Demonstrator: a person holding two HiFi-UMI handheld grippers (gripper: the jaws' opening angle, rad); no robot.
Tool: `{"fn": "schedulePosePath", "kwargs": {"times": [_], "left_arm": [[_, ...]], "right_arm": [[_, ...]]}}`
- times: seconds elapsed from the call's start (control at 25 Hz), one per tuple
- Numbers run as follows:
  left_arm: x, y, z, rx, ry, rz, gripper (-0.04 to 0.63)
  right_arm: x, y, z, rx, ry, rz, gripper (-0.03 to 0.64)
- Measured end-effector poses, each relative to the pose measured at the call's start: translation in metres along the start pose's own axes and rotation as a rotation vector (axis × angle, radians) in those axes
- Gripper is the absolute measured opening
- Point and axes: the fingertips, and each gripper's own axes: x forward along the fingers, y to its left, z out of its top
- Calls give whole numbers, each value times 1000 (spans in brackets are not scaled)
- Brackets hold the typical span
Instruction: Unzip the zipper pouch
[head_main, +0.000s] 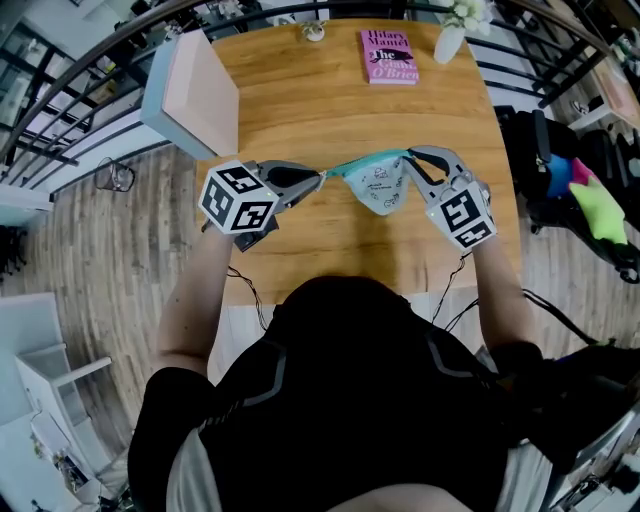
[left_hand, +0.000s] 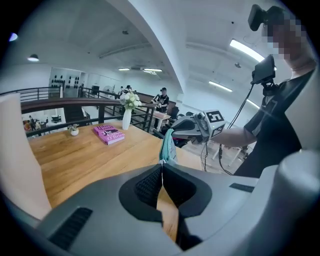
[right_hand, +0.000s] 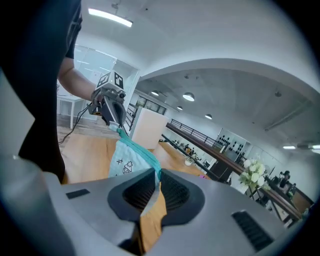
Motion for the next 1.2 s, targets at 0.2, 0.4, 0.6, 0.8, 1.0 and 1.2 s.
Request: {"fn": "schedulePosePath", "kwargs": {"times": [0.2, 0.4, 0.6, 0.8, 1.0, 1.2], "left_arm": [[9, 32, -13, -25, -12, 126, 31], [14, 79, 3, 14, -48, 287, 31], [15, 122, 17, 57, -76, 480, 31], [33, 131, -28, 10, 15, 502, 31], [48, 119, -72, -46, 76, 471, 31], [62, 94, -104, -62, 140, 400, 31]], "right_arm": [[30, 3, -15, 73, 15, 38, 44], [71, -18, -19, 84, 10, 15, 44], [112, -36, -17, -109, 12, -98, 48], [135, -12, -43, -87, 44, -46, 49], [131, 31, -75, -54, 91, 36, 49], [111, 68, -102, -30, 135, 113, 52]]}}
